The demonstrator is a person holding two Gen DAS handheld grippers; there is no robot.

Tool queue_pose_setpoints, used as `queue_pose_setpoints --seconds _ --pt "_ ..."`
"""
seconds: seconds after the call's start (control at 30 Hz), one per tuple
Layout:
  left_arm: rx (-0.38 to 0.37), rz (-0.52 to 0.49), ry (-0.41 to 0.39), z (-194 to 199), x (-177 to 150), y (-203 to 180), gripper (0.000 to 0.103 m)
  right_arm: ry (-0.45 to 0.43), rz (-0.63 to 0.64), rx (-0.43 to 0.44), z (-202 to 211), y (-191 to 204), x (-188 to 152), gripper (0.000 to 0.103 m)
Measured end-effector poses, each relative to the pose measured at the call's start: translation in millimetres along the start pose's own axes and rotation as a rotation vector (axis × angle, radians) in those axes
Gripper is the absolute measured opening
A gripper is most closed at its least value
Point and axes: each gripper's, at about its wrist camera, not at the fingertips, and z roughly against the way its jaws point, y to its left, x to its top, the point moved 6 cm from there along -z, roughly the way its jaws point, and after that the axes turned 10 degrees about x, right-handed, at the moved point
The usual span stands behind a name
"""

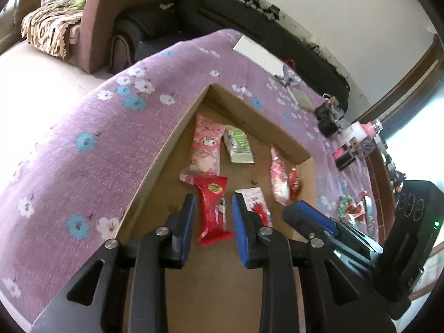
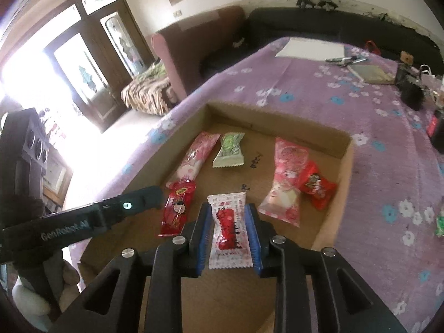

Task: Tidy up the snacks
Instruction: 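Carry both packets over the cardboard tray and open both grippers to drop them, then move both tools back to the snacks on the tablecloth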

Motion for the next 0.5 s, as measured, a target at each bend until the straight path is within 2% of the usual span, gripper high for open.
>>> queue_pose_setpoints --seconds 0.07,0.13,0.2,0.33,0.4,0.5 --pt "-0.015 0.004 -0.014 9.9 -4.5 -4.6 0.025 -0.031 -0.007 -0.001 15.3 -3.7 -0.1 0.026" --pt "-0.033 0.000 -0.030 20.7 -11.4 -13.3 0.033 -0.067 -0.012 -0.003 33.6 -8.6 -2.2 0.026" --pt "-0.044 -0.007 -0.053 30.9 -17.4 -22.7 0.054 -0.104 -0.020 -0.015 54.3 -15.7 -4.9 0.026" --pt "-0.084 -0.027 -0.093 53.4 -33.5 -45.0 0.058 -0.176 -0.053 -0.058 101.5 -41.2 -13.9 0.029" --pt "-0.122 -0.029 -0.090 60.4 -45.5 -55.4 0.071 -0.215 -0.079 -0.099 126.6 -61.3 -20.4 0.033" --pt "-0.164 -0.035 -0.075 61.5 -64.1 -70.2 0.075 -0.274 -0.152 -0.172 169.5 -103.7 -35.4 0.033"
